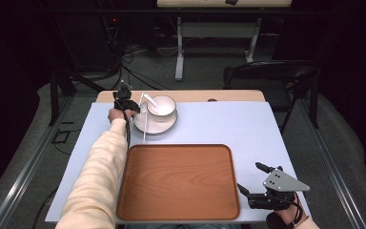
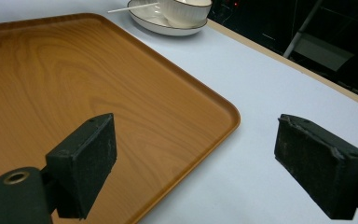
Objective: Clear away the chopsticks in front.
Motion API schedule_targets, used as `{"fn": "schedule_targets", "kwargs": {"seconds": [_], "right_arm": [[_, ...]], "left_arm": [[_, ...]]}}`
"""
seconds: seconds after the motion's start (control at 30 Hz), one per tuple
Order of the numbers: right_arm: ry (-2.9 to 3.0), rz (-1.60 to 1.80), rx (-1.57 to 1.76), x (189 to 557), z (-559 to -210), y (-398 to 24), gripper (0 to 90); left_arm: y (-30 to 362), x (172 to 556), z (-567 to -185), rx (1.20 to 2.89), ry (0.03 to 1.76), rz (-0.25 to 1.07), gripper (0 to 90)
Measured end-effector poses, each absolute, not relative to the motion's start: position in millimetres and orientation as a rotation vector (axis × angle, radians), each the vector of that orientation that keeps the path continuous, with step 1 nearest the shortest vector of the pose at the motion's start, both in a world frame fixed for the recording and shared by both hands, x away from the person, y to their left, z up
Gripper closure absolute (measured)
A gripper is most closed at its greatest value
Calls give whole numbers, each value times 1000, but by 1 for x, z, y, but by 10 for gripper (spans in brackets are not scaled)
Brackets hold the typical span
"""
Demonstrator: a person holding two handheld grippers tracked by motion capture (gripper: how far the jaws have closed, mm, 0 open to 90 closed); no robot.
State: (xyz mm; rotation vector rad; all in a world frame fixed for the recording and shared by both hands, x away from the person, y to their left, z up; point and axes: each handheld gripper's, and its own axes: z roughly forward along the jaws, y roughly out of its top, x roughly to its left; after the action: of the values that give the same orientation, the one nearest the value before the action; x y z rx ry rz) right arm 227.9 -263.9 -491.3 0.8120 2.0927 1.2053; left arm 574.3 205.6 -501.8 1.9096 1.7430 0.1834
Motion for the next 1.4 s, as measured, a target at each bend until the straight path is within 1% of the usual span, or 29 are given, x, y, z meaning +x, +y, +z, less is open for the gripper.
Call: {"fn": "schedule_targets", "kwargs": {"seconds": [0.37,0.53,0.63,1.07,1.2,1.4], "right_arm": [[2094,1204,810,228,-491,-264,122],[2093,1205,809,228,-491,-264,122],[2092,1207,808,228,-491,-264,122],[2094,1201,808,228,-491,-263,123],[2093,1201,807,228,-491,-263,123],[2092,1202,808,228,-491,-263,123]], "left_arm": [[214,558,-471,1890,1702,195,838],[212,544,-461,1866,1669,175,838],[210,534,-456,1883,1641,192,838],[213,487,-454,1870,1573,154,839],[211,471,-453,1888,1544,154,839],[208,447,-454,1871,1505,144,838]]}}
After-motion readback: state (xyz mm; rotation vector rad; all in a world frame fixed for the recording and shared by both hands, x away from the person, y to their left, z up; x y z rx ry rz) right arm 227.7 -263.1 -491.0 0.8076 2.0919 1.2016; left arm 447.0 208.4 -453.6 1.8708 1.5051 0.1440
